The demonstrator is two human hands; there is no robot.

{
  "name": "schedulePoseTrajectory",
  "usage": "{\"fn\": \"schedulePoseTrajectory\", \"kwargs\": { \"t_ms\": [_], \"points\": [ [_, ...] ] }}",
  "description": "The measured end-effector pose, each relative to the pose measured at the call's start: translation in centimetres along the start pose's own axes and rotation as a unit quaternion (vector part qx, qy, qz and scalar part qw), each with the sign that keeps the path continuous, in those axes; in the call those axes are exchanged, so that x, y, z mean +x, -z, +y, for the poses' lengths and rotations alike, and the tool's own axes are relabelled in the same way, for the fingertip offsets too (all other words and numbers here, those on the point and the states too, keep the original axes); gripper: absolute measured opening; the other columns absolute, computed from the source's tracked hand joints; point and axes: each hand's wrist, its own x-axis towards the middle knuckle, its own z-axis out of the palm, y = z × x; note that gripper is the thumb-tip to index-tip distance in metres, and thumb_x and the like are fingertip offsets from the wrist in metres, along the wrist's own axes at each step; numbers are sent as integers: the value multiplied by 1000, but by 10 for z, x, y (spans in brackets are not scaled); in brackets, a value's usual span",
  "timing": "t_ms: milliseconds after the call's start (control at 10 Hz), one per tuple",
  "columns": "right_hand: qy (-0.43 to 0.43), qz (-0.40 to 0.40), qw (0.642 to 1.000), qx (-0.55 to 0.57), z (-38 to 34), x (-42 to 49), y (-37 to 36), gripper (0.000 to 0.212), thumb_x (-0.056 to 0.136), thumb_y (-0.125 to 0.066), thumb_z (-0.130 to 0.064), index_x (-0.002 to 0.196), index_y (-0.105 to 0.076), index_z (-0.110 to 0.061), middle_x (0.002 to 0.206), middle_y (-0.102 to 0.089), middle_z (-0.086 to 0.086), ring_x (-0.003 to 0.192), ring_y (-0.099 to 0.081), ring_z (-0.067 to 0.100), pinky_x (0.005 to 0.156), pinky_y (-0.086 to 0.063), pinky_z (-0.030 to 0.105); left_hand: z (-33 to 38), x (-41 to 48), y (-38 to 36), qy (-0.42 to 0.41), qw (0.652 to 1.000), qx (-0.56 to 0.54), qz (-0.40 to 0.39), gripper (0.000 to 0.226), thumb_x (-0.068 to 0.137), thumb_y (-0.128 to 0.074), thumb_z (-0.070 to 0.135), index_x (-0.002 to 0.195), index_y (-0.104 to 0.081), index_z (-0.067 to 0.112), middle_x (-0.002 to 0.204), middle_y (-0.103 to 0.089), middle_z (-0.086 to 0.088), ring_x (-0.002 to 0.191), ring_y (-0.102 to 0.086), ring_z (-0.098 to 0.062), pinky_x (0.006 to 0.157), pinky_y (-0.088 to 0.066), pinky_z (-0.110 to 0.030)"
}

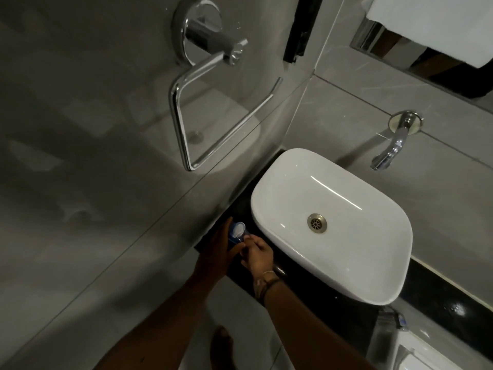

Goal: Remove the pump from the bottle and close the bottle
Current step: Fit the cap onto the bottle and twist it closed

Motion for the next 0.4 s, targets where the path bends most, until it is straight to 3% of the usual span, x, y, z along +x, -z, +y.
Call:
{"fn": "schedulePoseTrajectory", "kwargs": {
  "t_ms": [100, 200, 300, 400],
  "points": [
    [0, 16, 1000, 1, 4, 9, -7, 33, 101, -66, -17, 131, -68, -2, 103, -69, 14, 89, -64, 25, 74, -51, 31, -8, 4, 1, 6, 1000, -2, 1, 79, 95, -66, 43, 159, -23, 23, 161, -39, -7, 146, -40, -24, 118, -37, -49],
    [1, 19, 1000, -4, 8, 11, -8, 35, 101, -66, -17, 132, -68, -2, 105, -69, 13, 97, -63, 26, 87, -52, 39, -8, 3, 0, 13, 1000, -6, 8, 80, 94, -64, 50, 158, -25, 25, 160, -42, -6, 144, -42, -23, 117, -39, -48],
    [3, 7, 1000, -4, 8, 14, -7, 37, 101, -67, -18, 134, -67, -4, 109, -70, 13, 99, -64, 26, 90, -54, 40, -10, 5, 0, 14, 1000, -14, 10, 84, 91, -62, 58, 158, -23, 25, 160, -41, -5, 145, -41, -23, 117, -38, -49],
    [-2, -7, 1000, -23, 7, 10, -3, 37, 102, -65, -23, 136, -66, -8, 109, -72, 13, 97, -67, 28, 76, -56, 33, -5, 1, 5, 6, 1000, -17, 3, 94, 86, -60, 65, 160, -17, 27, 164, -34, -3, 149, -35, -21, 120, -35, -50]
  ]
}}
